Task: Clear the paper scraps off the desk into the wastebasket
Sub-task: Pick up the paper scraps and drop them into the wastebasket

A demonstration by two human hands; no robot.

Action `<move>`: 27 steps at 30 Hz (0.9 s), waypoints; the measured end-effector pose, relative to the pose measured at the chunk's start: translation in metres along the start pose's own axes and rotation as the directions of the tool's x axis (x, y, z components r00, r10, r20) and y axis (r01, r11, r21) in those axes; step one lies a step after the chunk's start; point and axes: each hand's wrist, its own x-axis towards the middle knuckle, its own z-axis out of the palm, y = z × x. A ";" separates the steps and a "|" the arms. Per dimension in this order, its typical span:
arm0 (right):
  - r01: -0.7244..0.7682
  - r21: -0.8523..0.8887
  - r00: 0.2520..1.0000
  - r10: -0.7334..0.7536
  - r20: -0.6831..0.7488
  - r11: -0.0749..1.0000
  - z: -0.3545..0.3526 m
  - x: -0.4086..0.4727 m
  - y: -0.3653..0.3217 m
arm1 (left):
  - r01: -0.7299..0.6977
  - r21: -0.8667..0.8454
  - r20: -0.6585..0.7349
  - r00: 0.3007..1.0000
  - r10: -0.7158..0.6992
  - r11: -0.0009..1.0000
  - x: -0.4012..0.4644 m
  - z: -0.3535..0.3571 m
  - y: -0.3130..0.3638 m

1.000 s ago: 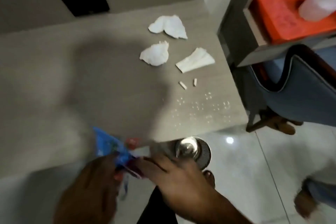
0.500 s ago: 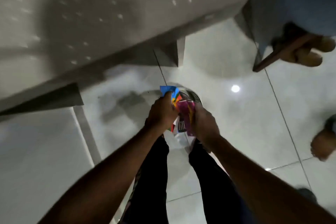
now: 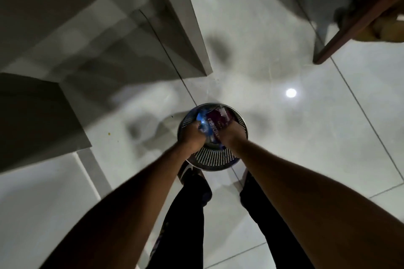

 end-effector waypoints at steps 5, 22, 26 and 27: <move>0.077 0.238 0.994 -0.056 -0.095 0.968 -0.042 -0.071 -0.014 | -0.124 0.003 -0.131 0.984 0.123 0.992 -0.084 -0.056 0.027; 0.737 -0.068 0.533 -0.640 -0.554 0.673 -0.230 -0.387 -0.320 | -0.495 0.453 -0.669 0.360 0.650 0.741 -0.357 -0.409 0.126; 0.583 -0.493 0.589 -0.754 -0.291 0.646 -0.212 -0.352 -0.431 | -0.291 0.597 -0.569 0.503 0.650 0.748 -0.286 -0.500 0.121; 0.511 -0.605 0.629 -0.745 -0.220 0.610 -0.205 -0.343 -0.451 | -0.238 0.647 -0.496 0.591 0.637 0.724 -0.270 -0.514 0.122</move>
